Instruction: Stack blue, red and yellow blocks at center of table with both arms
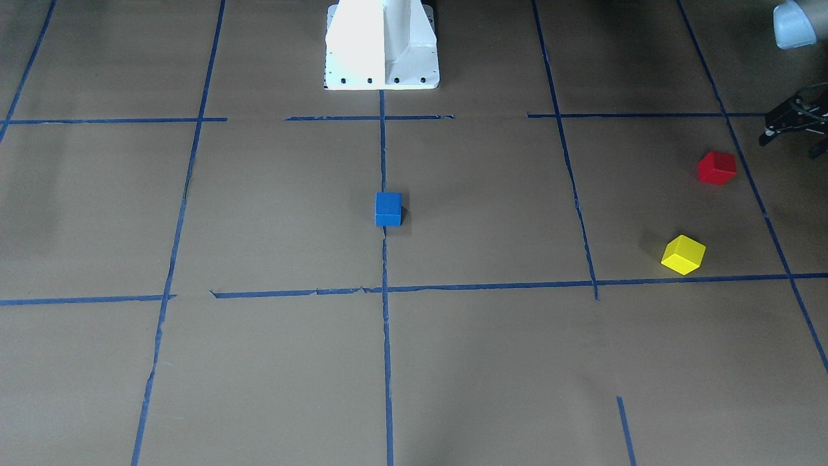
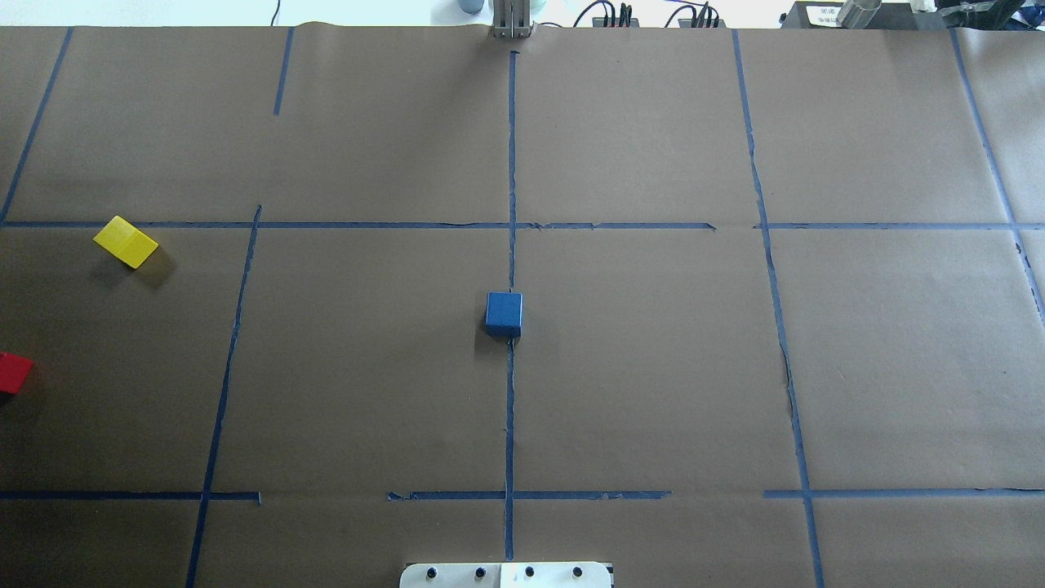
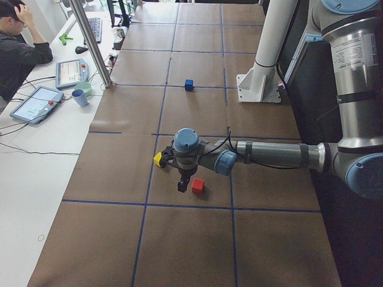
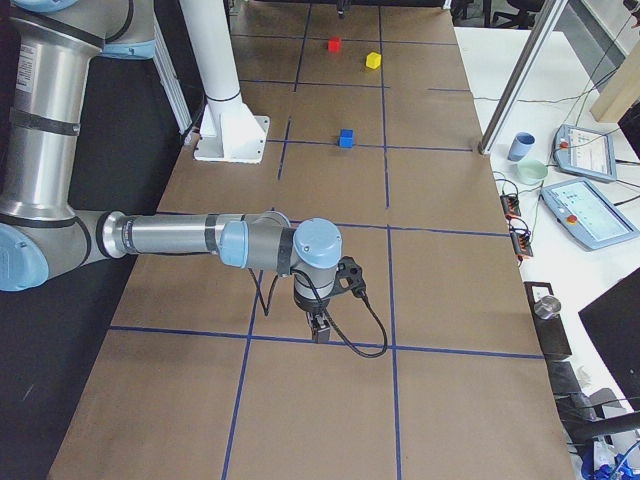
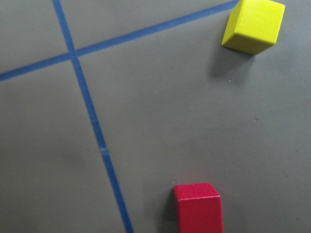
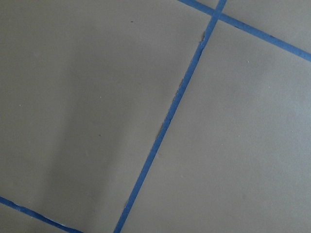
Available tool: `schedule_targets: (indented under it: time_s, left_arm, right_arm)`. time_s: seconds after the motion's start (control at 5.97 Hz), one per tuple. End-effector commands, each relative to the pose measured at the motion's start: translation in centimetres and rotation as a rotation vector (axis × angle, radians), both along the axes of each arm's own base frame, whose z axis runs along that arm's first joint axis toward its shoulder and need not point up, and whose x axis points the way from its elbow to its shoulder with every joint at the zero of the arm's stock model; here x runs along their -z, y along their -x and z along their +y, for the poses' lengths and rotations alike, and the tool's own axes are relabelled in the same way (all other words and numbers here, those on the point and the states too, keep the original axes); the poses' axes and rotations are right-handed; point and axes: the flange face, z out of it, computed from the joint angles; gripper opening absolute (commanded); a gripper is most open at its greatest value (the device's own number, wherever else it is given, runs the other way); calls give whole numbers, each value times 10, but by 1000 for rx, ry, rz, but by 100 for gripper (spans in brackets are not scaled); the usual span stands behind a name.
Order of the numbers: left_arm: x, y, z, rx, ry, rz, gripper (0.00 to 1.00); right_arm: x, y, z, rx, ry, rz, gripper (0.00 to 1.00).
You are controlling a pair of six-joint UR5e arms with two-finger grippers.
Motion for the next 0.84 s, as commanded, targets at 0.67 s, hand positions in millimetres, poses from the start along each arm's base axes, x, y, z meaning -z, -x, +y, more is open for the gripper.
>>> schedule_targets:
  time_s: [0.67]
  left_arm:
    - [-37, -76, 22, 62, 17, 7, 100]
  right_arm:
    - [-8, 0, 1, -1, 17, -1, 100]
